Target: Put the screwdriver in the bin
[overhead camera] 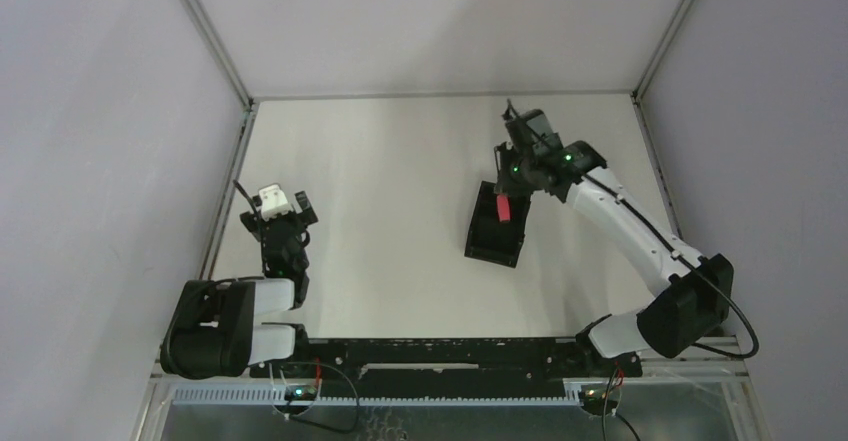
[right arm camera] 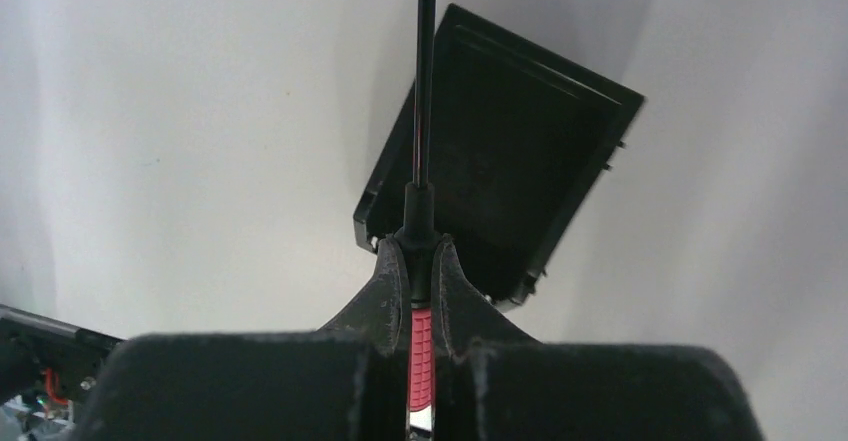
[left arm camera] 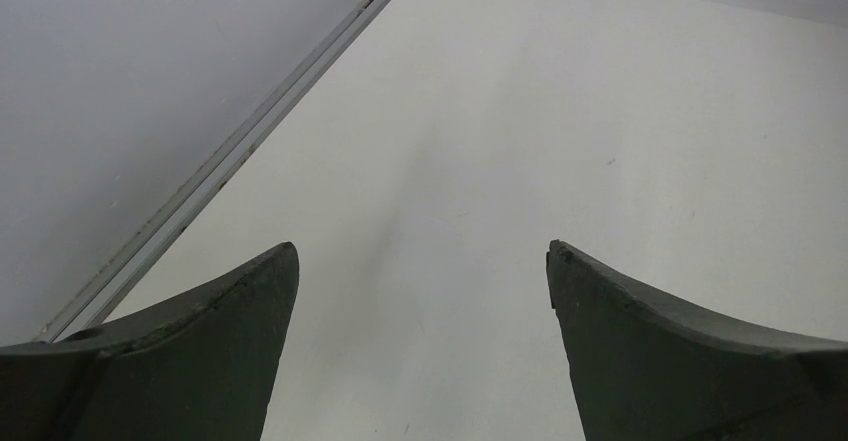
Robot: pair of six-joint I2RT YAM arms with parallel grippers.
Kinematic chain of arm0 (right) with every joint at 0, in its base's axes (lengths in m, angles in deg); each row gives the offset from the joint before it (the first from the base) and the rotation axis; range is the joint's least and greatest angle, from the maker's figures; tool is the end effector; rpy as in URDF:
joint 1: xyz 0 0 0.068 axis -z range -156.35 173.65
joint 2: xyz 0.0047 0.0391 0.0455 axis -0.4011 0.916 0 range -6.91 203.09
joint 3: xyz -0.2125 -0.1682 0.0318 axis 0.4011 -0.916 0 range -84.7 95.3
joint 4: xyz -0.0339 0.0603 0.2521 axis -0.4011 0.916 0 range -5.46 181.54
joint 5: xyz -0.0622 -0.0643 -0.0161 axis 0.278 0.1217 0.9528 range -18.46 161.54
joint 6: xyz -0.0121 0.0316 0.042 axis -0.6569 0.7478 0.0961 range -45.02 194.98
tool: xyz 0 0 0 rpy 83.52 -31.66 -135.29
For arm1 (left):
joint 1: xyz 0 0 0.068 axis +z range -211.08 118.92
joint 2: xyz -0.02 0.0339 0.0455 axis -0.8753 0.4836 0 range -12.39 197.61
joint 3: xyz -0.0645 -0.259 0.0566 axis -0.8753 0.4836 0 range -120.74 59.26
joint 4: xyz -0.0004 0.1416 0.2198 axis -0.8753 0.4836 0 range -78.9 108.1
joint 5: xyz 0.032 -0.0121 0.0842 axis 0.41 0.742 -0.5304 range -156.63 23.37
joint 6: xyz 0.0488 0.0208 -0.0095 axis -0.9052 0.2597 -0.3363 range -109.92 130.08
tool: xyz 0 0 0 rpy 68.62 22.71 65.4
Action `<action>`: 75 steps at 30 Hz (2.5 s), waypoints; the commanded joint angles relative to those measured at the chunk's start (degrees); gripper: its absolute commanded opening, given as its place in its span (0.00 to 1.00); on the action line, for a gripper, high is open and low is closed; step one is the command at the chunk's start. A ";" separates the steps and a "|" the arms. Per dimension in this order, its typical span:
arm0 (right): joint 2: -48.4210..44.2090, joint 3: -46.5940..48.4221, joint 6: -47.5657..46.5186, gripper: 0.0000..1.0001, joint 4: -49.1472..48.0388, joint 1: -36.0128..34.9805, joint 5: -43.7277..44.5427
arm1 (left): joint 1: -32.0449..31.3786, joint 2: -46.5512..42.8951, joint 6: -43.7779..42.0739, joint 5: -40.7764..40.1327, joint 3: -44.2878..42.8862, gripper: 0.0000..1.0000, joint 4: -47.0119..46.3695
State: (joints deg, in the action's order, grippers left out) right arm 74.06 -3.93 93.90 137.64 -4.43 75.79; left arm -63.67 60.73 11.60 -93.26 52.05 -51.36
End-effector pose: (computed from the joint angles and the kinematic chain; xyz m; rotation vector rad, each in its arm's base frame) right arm 0.2563 0.1338 0.3456 -0.1700 2.5089 0.2468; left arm 0.2041 0.0068 0.1606 -0.3406 1.5986 0.3234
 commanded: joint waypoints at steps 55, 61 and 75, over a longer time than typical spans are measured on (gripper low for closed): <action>-37.64 -56.43 -3.45 1.00 -56.57 21.06 8.89 | 0.36 -0.35 0.02 0.44 -2.73 0.98 -1.35; -41.48 -66.37 -4.64 1.00 -66.48 22.78 10.80 | 0.31 -0.35 0.01 0.44 -2.74 0.98 -1.35; -46.02 -70.35 -5.43 1.00 -69.14 22.86 11.21 | 0.31 -0.27 0.01 0.57 -2.83 0.98 -1.28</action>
State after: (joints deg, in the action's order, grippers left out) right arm 28.27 -73.79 88.94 71.28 18.07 86.26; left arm -63.67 60.73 11.60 -93.26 52.05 -51.36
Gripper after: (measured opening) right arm 0.993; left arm 0.985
